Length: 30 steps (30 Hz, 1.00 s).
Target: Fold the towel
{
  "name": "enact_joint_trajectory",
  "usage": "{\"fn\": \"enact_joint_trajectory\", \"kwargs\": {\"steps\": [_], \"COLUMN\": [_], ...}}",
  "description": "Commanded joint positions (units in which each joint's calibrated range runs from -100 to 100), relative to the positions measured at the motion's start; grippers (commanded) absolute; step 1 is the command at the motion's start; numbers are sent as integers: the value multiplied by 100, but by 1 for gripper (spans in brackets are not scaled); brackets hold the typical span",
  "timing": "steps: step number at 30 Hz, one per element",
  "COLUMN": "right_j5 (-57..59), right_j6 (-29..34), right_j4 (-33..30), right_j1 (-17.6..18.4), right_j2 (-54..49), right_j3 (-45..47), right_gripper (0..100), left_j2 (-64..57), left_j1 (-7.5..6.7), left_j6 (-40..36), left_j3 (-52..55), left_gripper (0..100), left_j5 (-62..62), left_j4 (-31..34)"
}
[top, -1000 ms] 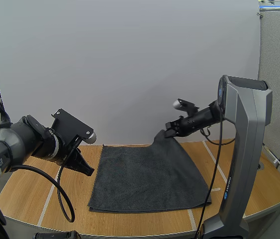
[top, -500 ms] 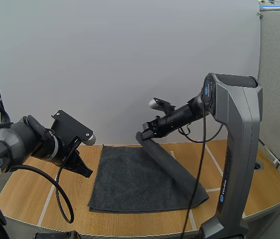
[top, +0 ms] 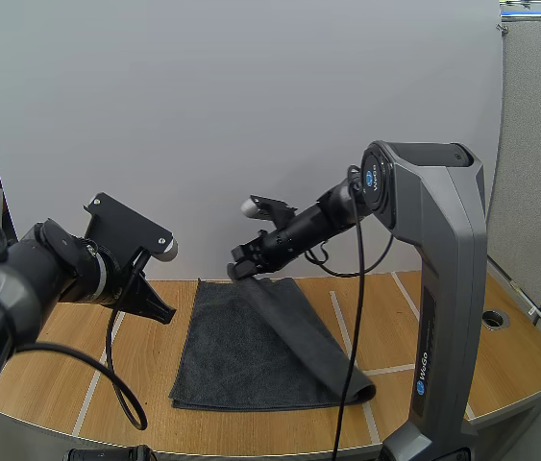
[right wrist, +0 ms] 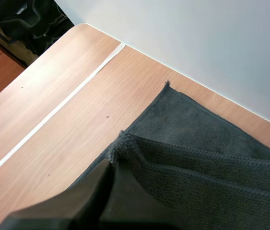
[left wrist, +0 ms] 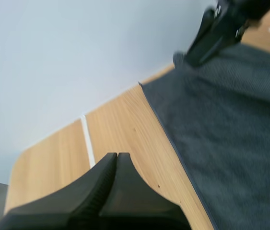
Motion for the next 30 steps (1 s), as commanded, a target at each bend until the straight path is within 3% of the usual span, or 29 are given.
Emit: {"fn": "enact_joint_trajectory", "kwargs": {"steps": [1,7,16,27,30], "right_j5": [-1168,-1993,-2790,-4489,-4508], "right_j6": [91,80,-124,-410,-410], "right_j4": [-22,-22,4,4,4], "right_j1": [470,595,617,959,1022], "right_j2": [-110,-110,-71,-71,29], "right_j3": [4,4,-8,-31,-222], "right_gripper": [0,0,0,0,0], "left_j2": [-1115,-1301,-1301,-1301,-1301], "left_j1": [-8,-8,-8,-8,-8], "left_j6": [-425,-907,-911,-911,-911], "left_j3": [10,10,10,10,10], "left_gripper": [0,0,0,0,0], "left_j5": [-119,-119,238,544,544], "left_j4": [-228,-228,338,310,310]}}
